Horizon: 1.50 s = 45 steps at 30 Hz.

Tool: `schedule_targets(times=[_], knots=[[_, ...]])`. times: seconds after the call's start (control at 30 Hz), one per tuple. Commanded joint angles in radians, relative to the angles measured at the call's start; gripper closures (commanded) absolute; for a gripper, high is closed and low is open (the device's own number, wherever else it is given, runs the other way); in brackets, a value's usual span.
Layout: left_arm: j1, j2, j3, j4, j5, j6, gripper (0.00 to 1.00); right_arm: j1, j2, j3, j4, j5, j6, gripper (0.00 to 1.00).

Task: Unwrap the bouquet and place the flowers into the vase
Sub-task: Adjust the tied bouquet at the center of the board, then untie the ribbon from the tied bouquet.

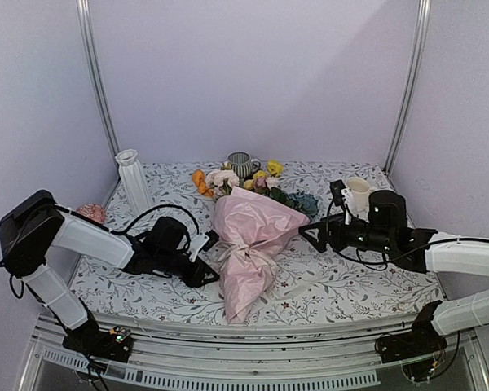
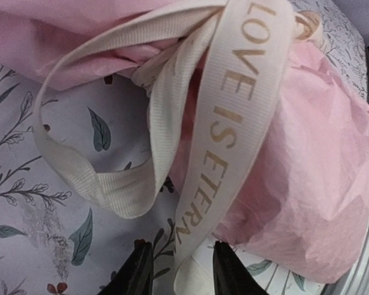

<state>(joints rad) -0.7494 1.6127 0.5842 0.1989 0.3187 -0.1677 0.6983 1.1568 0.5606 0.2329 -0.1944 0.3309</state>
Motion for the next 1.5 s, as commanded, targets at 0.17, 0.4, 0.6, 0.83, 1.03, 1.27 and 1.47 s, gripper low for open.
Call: schedule_targets(times=[0.17, 0.4, 0.6, 0.83, 1.03, 1.27, 1.47], knots=[[-0.017, 0.034, 0.046, -0.041, -0.010, 0.023, 0.94, 0.064, -0.176, -0.051, -0.100, 0.019, -0.134, 0.01], [-0.018, -0.078, -0.004, 0.008, -0.027, 0.024, 1.00, 0.063, -0.210, -0.040, -0.185, 0.010, -0.171, 0.09], [-0.016, -0.166, -0.050, 0.050, -0.035, 0.020, 1.00, 0.150, -0.041, 0.033, -0.281, -0.045, -0.224, 0.09], [-0.017, -0.237, -0.082, 0.072, -0.058, 0.020, 1.00, 0.297, 0.113, 0.094, -0.334, 0.096, -0.236, 0.14], [-0.017, -0.297, -0.110, 0.093, -0.076, 0.020, 1.00, 0.353, 0.208, 0.101, -0.319, 0.153, -0.225, 0.23], [-0.016, -0.321, -0.126, 0.106, -0.077, 0.020, 1.00, 0.391, 0.313, 0.129, -0.297, 0.190, -0.235, 0.37], [-0.016, -0.316, -0.124, 0.107, -0.074, 0.021, 1.00, 0.421, 0.398, 0.160, -0.281, 0.207, -0.248, 0.41]])
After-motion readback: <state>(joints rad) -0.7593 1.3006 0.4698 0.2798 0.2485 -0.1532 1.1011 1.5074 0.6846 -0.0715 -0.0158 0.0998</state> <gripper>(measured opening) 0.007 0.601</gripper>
